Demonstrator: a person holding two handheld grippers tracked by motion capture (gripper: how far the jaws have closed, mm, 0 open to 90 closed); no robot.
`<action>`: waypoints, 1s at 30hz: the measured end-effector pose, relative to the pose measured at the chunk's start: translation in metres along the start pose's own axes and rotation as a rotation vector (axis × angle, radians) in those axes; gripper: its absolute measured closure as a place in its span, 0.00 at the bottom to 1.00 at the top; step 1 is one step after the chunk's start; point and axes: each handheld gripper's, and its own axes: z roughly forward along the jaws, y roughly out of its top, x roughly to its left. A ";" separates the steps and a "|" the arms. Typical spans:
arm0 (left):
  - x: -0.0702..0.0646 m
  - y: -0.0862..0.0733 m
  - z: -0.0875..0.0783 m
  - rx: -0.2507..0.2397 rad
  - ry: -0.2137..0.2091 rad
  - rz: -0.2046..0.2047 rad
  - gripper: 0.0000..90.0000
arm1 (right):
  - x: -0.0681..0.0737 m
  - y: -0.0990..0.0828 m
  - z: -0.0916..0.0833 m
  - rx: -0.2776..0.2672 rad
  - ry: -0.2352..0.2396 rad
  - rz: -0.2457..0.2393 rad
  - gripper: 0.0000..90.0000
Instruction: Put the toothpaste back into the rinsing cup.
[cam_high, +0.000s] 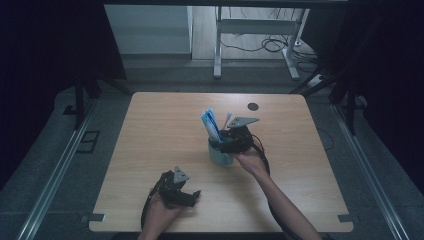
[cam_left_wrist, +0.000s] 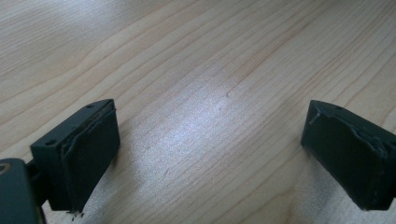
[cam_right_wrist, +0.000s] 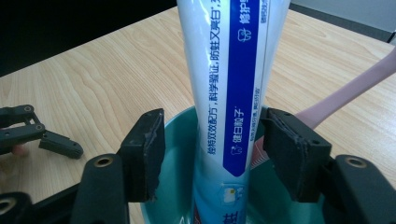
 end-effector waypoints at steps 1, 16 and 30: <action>0.000 0.000 0.000 0.000 0.000 0.000 0.05 | 0.000 0.000 -0.001 0.000 -0.001 -0.001 0.40; 0.000 0.000 0.000 0.001 0.000 0.000 0.05 | 0.003 0.007 -0.013 -0.012 0.007 -0.021 0.32; 0.000 0.000 0.000 0.001 0.000 0.001 0.05 | 0.005 0.008 -0.019 0.010 0.006 -0.036 0.26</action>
